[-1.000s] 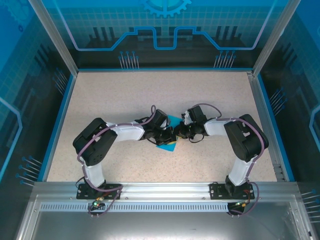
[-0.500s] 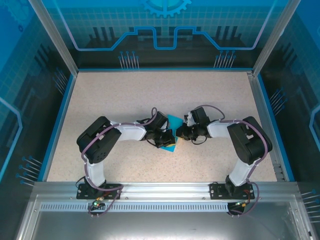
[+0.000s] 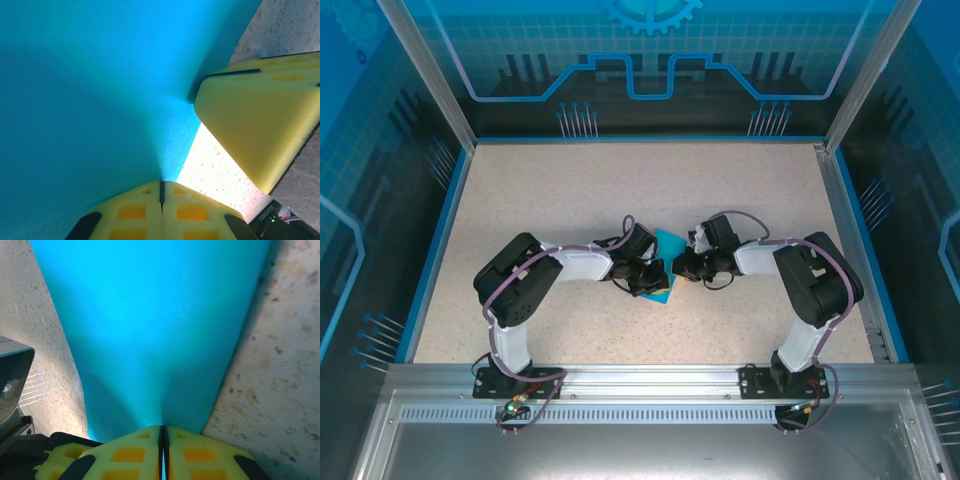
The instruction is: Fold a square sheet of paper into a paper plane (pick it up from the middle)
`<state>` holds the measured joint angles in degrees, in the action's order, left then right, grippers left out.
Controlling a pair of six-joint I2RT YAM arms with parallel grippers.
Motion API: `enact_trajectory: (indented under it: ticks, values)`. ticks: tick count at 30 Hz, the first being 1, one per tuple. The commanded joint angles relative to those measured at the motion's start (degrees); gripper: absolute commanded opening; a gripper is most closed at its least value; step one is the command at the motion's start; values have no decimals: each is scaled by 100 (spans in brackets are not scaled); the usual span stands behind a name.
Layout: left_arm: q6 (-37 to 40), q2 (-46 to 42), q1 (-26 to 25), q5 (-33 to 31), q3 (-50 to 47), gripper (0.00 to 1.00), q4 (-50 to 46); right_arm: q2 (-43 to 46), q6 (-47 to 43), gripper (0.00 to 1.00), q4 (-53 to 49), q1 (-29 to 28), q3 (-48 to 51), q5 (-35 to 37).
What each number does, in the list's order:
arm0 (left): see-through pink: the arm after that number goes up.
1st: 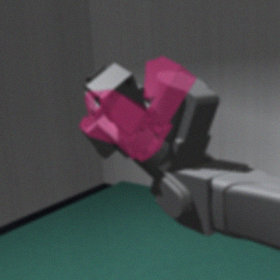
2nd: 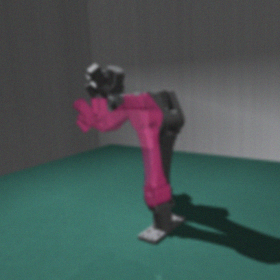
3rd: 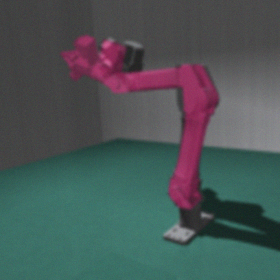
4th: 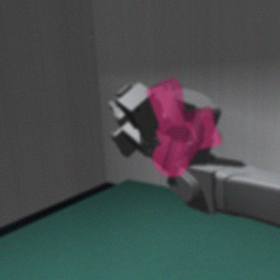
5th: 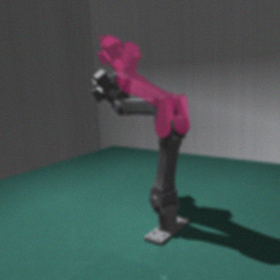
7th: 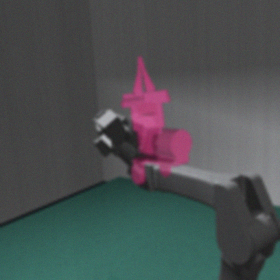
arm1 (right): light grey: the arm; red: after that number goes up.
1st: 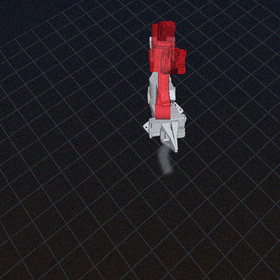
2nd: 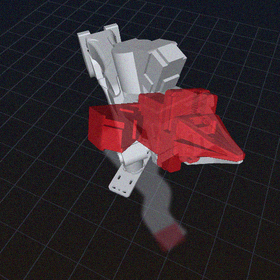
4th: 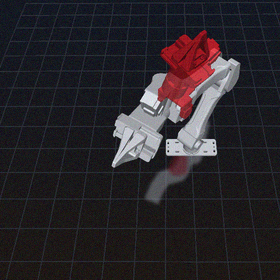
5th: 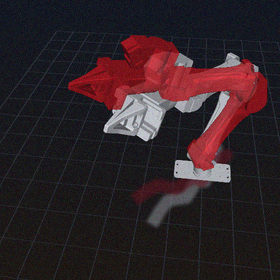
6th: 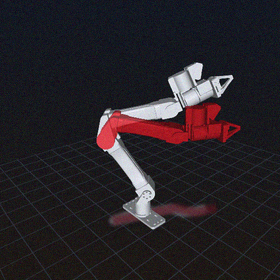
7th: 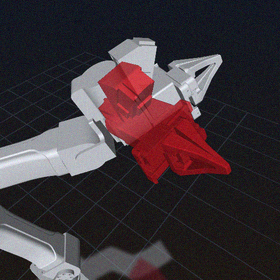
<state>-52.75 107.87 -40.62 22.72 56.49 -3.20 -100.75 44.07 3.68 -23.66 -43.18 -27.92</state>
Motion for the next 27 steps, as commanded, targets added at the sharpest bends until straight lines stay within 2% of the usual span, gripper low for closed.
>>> enact_trajectory:
  ticks: [1,15,27]
  values:
    - [114,87,-49,-110,83,5,-328,-130,-151,12,-137,106,-94,-47]
    - [117,172,-56,-224,14,5,-1025,-368,-457,12,-726,215,-551,335]
    - [108,296,-101,-218,-77,4,-1156,-721,-698,12,-1141,479,-1283,672]
